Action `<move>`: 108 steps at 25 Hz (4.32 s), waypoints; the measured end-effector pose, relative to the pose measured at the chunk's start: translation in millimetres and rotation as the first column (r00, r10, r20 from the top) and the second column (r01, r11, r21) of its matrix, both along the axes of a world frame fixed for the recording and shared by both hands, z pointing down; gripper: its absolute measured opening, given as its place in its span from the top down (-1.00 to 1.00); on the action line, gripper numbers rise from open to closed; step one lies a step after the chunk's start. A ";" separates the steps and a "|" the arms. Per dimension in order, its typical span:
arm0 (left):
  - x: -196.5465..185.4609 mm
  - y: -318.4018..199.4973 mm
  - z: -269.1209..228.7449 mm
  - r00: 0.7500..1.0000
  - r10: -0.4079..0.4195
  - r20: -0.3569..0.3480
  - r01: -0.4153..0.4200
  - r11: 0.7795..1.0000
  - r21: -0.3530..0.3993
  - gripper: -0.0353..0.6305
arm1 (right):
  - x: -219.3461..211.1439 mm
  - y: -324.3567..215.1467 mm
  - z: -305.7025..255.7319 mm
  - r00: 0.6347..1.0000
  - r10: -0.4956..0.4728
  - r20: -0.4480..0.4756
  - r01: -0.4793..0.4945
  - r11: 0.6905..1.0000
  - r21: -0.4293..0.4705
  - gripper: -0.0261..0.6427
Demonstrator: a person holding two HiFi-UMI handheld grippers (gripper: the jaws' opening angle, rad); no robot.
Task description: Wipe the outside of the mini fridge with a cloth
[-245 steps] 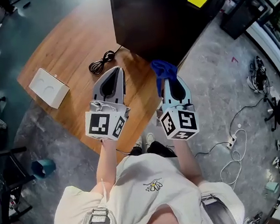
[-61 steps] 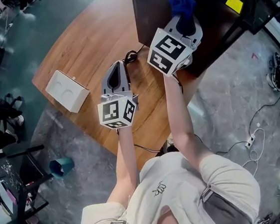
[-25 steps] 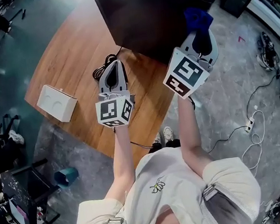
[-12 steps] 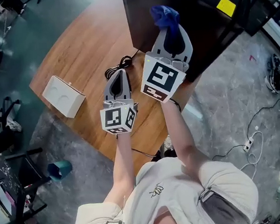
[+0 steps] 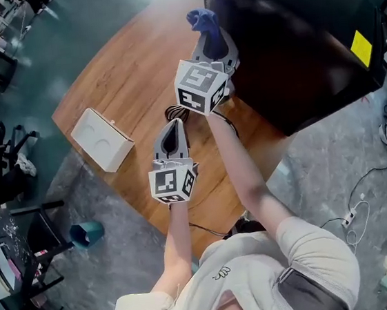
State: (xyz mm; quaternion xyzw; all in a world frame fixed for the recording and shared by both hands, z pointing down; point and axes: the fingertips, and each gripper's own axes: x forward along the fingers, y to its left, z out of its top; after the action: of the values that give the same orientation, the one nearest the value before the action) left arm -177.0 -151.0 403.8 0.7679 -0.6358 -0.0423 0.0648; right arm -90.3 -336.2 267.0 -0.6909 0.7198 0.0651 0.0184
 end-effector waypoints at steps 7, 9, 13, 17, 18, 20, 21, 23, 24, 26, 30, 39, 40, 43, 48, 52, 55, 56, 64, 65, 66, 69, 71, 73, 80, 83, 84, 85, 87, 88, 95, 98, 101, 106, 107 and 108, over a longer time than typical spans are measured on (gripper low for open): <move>-15.3 -3.2 22.0 0.999 -0.039 -0.014 0.038 0.998 -0.045 0.88 | -19.9 -28.9 10.3 1.000 0.020 -0.022 -0.020 1.000 -0.003 0.74; -16.8 -3.1 23.4 0.999 -0.042 -0.013 0.041 0.998 -0.045 0.88 | -17.3 -28.7 7.0 0.999 0.033 -0.013 -0.033 0.999 0.007 0.74; -18.1 -2.4 26.1 0.999 -0.038 -0.006 0.038 0.998 -0.052 0.88 | -14.8 -28.9 4.5 0.999 0.048 -0.018 -0.048 0.999 0.012 0.74; -17.2 -1.7 25.2 0.999 -0.035 -0.010 0.035 0.998 -0.050 0.88 | -10.6 -24.6 5.0 0.998 0.064 -0.025 -0.063 0.998 0.013 0.74; -16.4 -1.4 23.8 0.999 -0.033 -0.010 0.033 0.998 -0.047 0.88 | -8.4 -22.7 4.6 0.997 0.070 -0.026 -0.069 0.998 0.013 0.74; -15.2 -0.2 21.2 0.999 -0.030 -0.013 0.029 0.999 -0.041 0.88 | -3.0 -17.6 3.9 0.996 0.082 -0.025 -0.082 0.997 0.012 0.74; -14.6 0.6 20.3 0.999 -0.028 -0.016 0.027 0.999 -0.038 0.88 | 0.4 -14.6 4.1 0.996 0.090 -0.023 -0.090 0.996 0.011 0.74; -13.1 2.7 18.9 1.000 -0.024 -0.019 0.023 0.999 -0.032 0.88 | 8.6 -8.0 5.7 0.994 0.105 -0.018 -0.105 0.994 0.008 0.74; -12.1 3.9 18.2 1.000 -0.022 -0.019 0.021 0.999 -0.029 0.88 | 13.1 -4.5 6.8 0.994 0.111 -0.016 -0.111 0.994 0.006 0.74; -9.4 6.2 16.3 1.000 -0.017 -0.021 0.016 1.000 -0.024 0.88 | 22.9 2.6 8.5 0.993 0.120 -0.011 -0.120 0.993 0.000 0.74; -0.1 12.6 10.7 1.000 0.004 -0.022 -0.004 1.000 -0.015 0.88 | 43.0 19.1 7.7 0.990 0.142 0.003 -0.142 0.990 -0.007 0.74; 29.1 20.2 -5.3 0.997 0.070 -0.020 -0.070 0.997 0.015 0.88 | 93.2 59.7 -0.3 0.980 0.198 -0.011 -0.198 0.980 0.015 0.74; 33.5 20.1 -7.1 0.997 0.079 -0.021 -0.078 0.997 0.019 0.88 | 100.6 64.4 -1.0 0.979 0.205 -0.015 -0.205 0.979 0.019 0.74; 43.2 23.1 -10.8 0.995 0.099 -0.024 -0.099 0.995 0.028 0.88 | 118.4 79.6 -3.4 0.974 0.224 -0.031 -0.223 0.974 0.028 0.74; 54.6 26.8 -12.4 0.991 0.131 -0.025 -0.130 0.991 0.033 0.88 | 140.7 100.6 -4.3 0.958 0.275 -0.079 -0.272 0.961 0.040 0.74; 68.2 26.0 -17.3 0.988 0.153 -0.023 -0.152 0.987 0.043 0.88 | 164.3 115.2 -4.3 0.949 0.306 -0.073 -0.303 0.952 0.043 0.74; 80.7 27.2 -22.1 0.984 0.175 -0.019 -0.174 0.983 0.053 0.88 | 181.7 127.7 -5.1 0.943 0.325 -0.076 -0.323 0.946 0.039 0.74; 84.8 27.7 -23.1 0.983 0.183 -0.017 -0.182 0.982 0.054 0.88 | 187.5 131.8 -5.5 0.940 0.333 -0.080 -0.331 0.943 0.037 0.74; 104.7 29.6 -22.7 0.975 0.222 -0.010 -0.222 0.974 0.051 0.88 | 223.0 154.0 -3.6 0.920 0.382 -0.085 -0.380 0.924 0.038 0.74; 106.2 30.1 -23.5 0.974 0.226 -0.010 -0.225 0.973 0.052 0.88 | 226.8 157.0 -3.9 0.918 0.387 -0.087 -0.385 0.922 0.038 0.74; 107.6 30.6 -24.6 0.973 0.229 -0.010 -0.228 0.972 0.054 0.88 | 230.3 159.8 -4.0 0.915 0.393 -0.092 -0.391 0.920 0.040 0.74; 111.4 32.0 -27.2 0.971 0.240 -0.009 -0.239 0.969 0.059 0.88 | 239.9 168.1 -2.5 0.903 0.413 -0.116 -0.411 0.911 0.044 0.74; 113.8 33.3 -27.3 0.969 0.247 -0.007 -0.247 0.967 0.059 0.88 | 246.3 173.6 -1.5 0.896 0.427 -0.120 -0.425 0.904 0.043 0.74; 117.3 34.7 -27.1 0.967 0.255 -0.006 -0.255 0.965 0.057 0.88 | 254.3 178.3 -0.6 0.890 0.442 -0.113 -0.441 0.897 0.042 0.74; 131.2 41.6 -27.6 0.956 0.292 0.009 -0.292 0.955 0.054 0.88 | 278.5 192.6 -1.5 0.871 0.480 -0.105 -0.479 0.877 0.038 0.74; 132.0 40.9 -28.2 0.957 0.291 0.007 -0.291 0.955 0.054 0.88 | 286.2 195.1 -0.2 0.862 0.492 -0.120 -0.491 0.870 0.041 0.74; 132.0 41.2 -28.2 0.957 0.290 0.006 -0.290 0.956 0.053 0.88 | 288.6 196.0 0.5 0.861 0.495 -0.119 -0.494 0.869 0.037 0.74; 131.9 41.8 -27.9 0.957 0.289 0.006 -0.289 0.956 0.053 0.88 | 291.6 197.3 1.6 0.860 0.498 -0.113 -0.498 0.867 0.030 0.74; 131.3 42.6 -27.0 0.958 0.288 0.003 -0.288 0.956 0.053 0.88 | 296.6 200.6 3.6 0.860 0.502 -0.092 -0.503 0.864 0.015 0.74; 130.3 42.2 -26.2 0.958 0.285 -0.001 -0.285 0.957 0.053 0.88 | 296.7 202.3 3.7 0.864 0.498 -0.081 -0.499 0.867 0.012 0.74; 125.1 39.4 -18.4 0.963 0.268 -0.020 -0.267 0.963 0.047 0.88 | 223.0 193.4 -3.5 0.966 0.258 -0.013 -0.256 0.962 0.095 0.74; 113.6 38.4 -18.9 0.968 0.250 -0.017 -0.248 0.967 0.054 0.88 | 168.3 174.7 -2.1 0.991 0.136 -0.011 -0.135 0.986 0.098 0.74; 92.4 34.9 -16.5 0.978 0.209 -0.006 -0.208 0.976 0.060 0.88 | 122.2 147.3 4.4 0.998 0.063 -0.013 -0.062 0.994 0.091 0.74; 48.6 22.4 3.3 0.992 0.122 -0.037 -0.121 0.992 0.037 0.88 | 58.9 76.4 30.2 1.000 -0.011 0.013 0.011 0.999 0.030 0.74; 40.2 19.1 8.0 0.993 0.110 -0.044 -0.109 0.994 0.029 0.88 | 48.1 62.4 37.0 0.999 -0.022 0.028 0.021 1.000 0.009 0.74; 31.9 16.4 12.7 0.994 0.096 -0.052 -0.095 0.995 0.021 0.88 | 37.7 49.5 44.3 0.999 -0.030 0.041 0.030 0.999 -0.012 0.74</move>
State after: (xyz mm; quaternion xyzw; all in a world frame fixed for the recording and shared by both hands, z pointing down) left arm -145.1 -134.6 416.5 0.7967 -0.5960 -0.0654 0.0764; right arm -52.6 -286.6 311.2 -0.6813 0.7299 0.0461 0.0300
